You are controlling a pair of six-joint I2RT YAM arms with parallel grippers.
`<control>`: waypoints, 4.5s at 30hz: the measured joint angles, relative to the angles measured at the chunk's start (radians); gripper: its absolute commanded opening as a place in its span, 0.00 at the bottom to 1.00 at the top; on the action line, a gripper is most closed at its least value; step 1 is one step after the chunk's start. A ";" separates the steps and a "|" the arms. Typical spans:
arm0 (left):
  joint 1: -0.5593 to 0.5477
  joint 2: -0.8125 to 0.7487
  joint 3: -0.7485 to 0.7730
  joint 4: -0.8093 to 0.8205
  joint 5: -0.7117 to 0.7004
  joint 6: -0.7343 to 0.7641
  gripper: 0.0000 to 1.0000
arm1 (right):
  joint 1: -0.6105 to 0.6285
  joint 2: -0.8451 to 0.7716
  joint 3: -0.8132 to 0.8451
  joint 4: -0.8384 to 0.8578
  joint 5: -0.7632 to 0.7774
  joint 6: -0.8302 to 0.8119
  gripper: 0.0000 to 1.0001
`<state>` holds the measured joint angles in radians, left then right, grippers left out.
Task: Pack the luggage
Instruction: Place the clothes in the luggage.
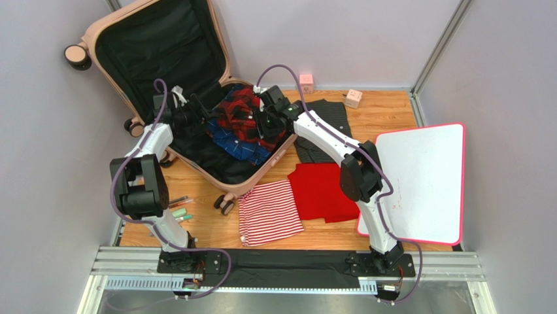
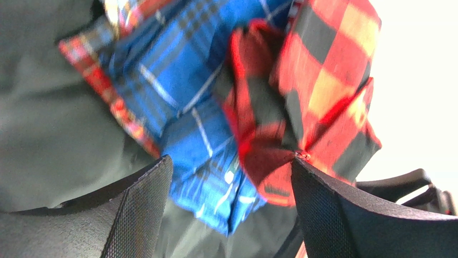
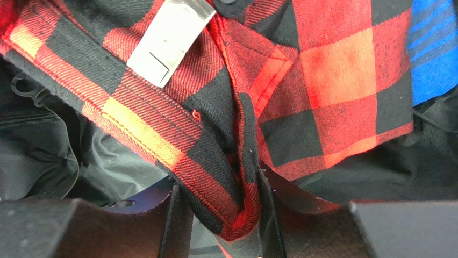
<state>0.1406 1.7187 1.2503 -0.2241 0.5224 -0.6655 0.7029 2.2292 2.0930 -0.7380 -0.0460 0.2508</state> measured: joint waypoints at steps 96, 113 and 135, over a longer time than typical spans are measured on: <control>-0.173 0.002 0.163 -0.285 -0.330 0.199 0.87 | -0.168 0.161 0.198 0.108 -0.182 -0.005 0.79; -0.173 0.034 0.111 -0.197 -0.254 0.180 0.85 | -0.167 0.188 0.168 0.127 -0.128 -0.046 0.00; -0.180 0.179 0.187 -0.157 -0.237 0.178 0.88 | -0.172 0.075 0.102 0.088 -0.010 -0.043 0.80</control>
<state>-0.0399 1.8980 1.4372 -0.3813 0.2859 -0.4873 0.5308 2.3043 2.1952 -0.6502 -0.0559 0.2073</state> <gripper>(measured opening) 0.867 0.527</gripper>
